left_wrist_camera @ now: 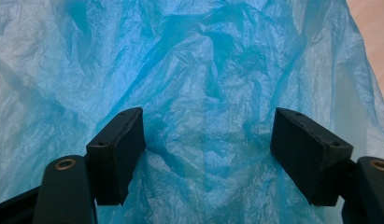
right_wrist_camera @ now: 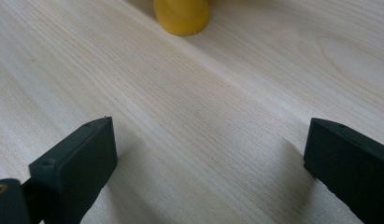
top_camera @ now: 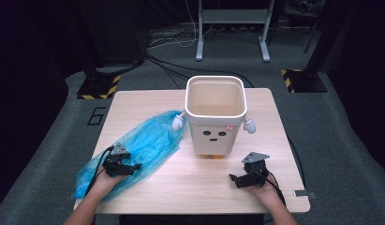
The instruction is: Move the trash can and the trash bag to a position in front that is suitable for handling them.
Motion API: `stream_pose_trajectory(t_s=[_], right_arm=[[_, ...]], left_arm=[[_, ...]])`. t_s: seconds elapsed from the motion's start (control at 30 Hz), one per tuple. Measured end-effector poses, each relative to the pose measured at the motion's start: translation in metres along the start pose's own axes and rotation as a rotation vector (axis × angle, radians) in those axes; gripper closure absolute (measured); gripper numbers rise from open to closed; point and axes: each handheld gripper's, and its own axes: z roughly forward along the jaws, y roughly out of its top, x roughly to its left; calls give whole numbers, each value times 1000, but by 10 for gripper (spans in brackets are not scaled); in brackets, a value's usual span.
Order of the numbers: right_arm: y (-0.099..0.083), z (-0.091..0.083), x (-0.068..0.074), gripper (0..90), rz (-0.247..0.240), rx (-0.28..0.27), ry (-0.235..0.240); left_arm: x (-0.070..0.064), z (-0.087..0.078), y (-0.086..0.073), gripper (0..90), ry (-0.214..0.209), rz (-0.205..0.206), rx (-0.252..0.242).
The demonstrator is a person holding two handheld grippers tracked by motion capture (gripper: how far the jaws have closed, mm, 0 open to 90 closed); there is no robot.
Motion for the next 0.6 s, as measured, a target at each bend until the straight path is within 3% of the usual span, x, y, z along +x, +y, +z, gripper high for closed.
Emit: stream_pose_trajectory(t_s=[0.1, 0.37, 0.5, 0.57, 0.6], right_arm=[[0, 0, 0, 18, 0, 0, 0], [0, 0, 0, 18, 0, 0, 0], [0, 0, 0, 18, 0, 0, 0], [0, 0, 0, 17, 0, 0, 0], [0, 0, 0, 17, 0, 0, 0]], left_arm=[[0, 3, 3, 260, 17, -16, -4], [4, 18, 13, 249, 132, -140, -54], [5, 27, 18, 180, 198, -209, -70], [6, 33, 23, 96, 240, -250, -61], [6, 33, 23, 76, 240, -250, -61]])
